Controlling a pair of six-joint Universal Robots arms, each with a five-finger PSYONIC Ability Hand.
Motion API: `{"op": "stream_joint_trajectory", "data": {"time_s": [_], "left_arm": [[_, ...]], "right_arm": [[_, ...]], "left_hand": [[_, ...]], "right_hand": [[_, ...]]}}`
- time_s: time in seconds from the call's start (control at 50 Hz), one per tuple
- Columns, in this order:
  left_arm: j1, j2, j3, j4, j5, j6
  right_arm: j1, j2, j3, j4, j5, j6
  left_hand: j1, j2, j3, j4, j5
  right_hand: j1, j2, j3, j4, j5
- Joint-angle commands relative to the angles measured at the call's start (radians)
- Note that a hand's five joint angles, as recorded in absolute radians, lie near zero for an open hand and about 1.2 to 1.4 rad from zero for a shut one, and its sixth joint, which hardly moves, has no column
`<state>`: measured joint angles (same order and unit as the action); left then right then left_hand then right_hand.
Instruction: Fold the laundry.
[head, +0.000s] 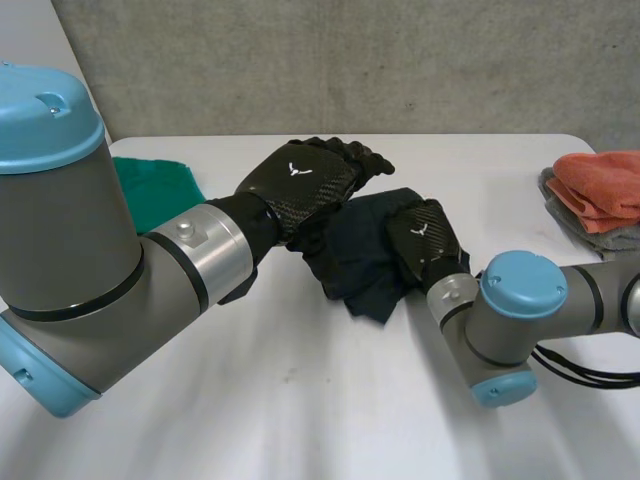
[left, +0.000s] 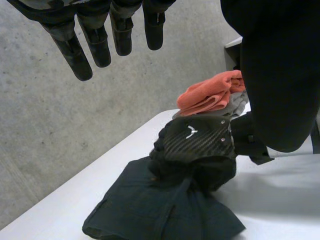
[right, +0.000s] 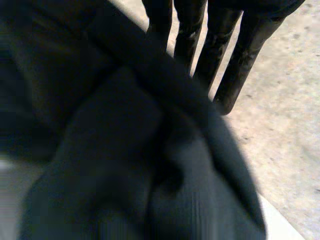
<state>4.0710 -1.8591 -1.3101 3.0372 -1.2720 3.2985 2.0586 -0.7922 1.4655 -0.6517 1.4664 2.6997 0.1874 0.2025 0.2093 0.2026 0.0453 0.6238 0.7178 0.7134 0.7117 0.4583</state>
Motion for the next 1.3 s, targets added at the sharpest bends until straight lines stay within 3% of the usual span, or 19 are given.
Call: {"op": "stream_joint_trajectory", "data": {"time_s": [0.02,0.14,0.22,0.32,0.42,0.54,0.76,0.92,1.16,1.3], "left_arm": [[-0.001,0.0,0.0,0.0,-0.001,-0.002],[-0.001,0.001,0.0,0.0,0.0,-0.019],[0.0,0.001,0.0,0.0,0.002,-0.031],[0.0,0.001,0.0,0.0,0.022,-0.034],[-0.001,0.009,-0.003,0.0,0.068,-0.037],[0.0,0.026,-0.012,0.003,0.089,-0.039],[0.002,0.028,-0.015,0.003,0.088,-0.046],[0.002,0.026,-0.02,0.005,0.088,-0.051],[0.0,0.025,-0.021,0.006,0.086,-0.054],[-0.003,0.025,-0.021,0.005,0.086,-0.056]], "right_arm": [[-0.011,0.013,-0.082,0.144,-0.08,0.014],[-0.058,-0.045,-0.077,0.219,-0.1,0.014],[-0.158,-0.093,-0.067,0.244,-0.147,0.006],[-0.32,-0.127,-0.063,0.296,-0.34,-0.004],[-0.413,-0.154,-0.077,0.3,-0.448,0.003],[-0.46,-0.157,-0.16,0.276,-0.44,0.044],[-0.589,-0.17,-0.441,0.057,-0.367,0.405],[-0.69,-0.061,-0.614,0.058,-0.391,0.454],[-0.868,0.146,-0.574,0.04,-0.661,0.45],[-0.96,0.231,-0.536,0.018,-0.722,0.352]], "left_hand": [[0.011,-0.004,-0.011,-0.004,-0.021],[0.009,-0.007,-0.013,-0.007,-0.024],[0.006,-0.009,-0.016,-0.01,-0.027],[0.006,-0.01,-0.016,-0.01,-0.027],[0.0,-0.015,-0.022,-0.016,-0.033],[-0.003,-0.018,-0.025,-0.018,-0.036],[0.0,-0.015,-0.022,-0.016,-0.033],[0.0,-0.015,-0.022,-0.016,-0.033],[0.0,-0.015,-0.022,-0.016,-0.033],[0.0,-0.015,-0.022,-0.016,-0.033]], "right_hand": [[0.772,0.678,0.683,0.685,0.763],[0.772,0.678,0.683,0.685,0.763],[0.772,0.678,0.683,0.685,0.763],[0.772,0.678,0.683,0.685,0.763],[0.772,0.678,0.683,0.685,0.763],[0.772,0.678,0.683,0.685,0.763],[0.772,0.678,0.683,0.685,0.763],[0.772,0.678,0.683,0.685,0.763],[0.772,0.678,0.683,0.685,0.763],[0.772,0.678,0.683,0.685,0.763]]}}
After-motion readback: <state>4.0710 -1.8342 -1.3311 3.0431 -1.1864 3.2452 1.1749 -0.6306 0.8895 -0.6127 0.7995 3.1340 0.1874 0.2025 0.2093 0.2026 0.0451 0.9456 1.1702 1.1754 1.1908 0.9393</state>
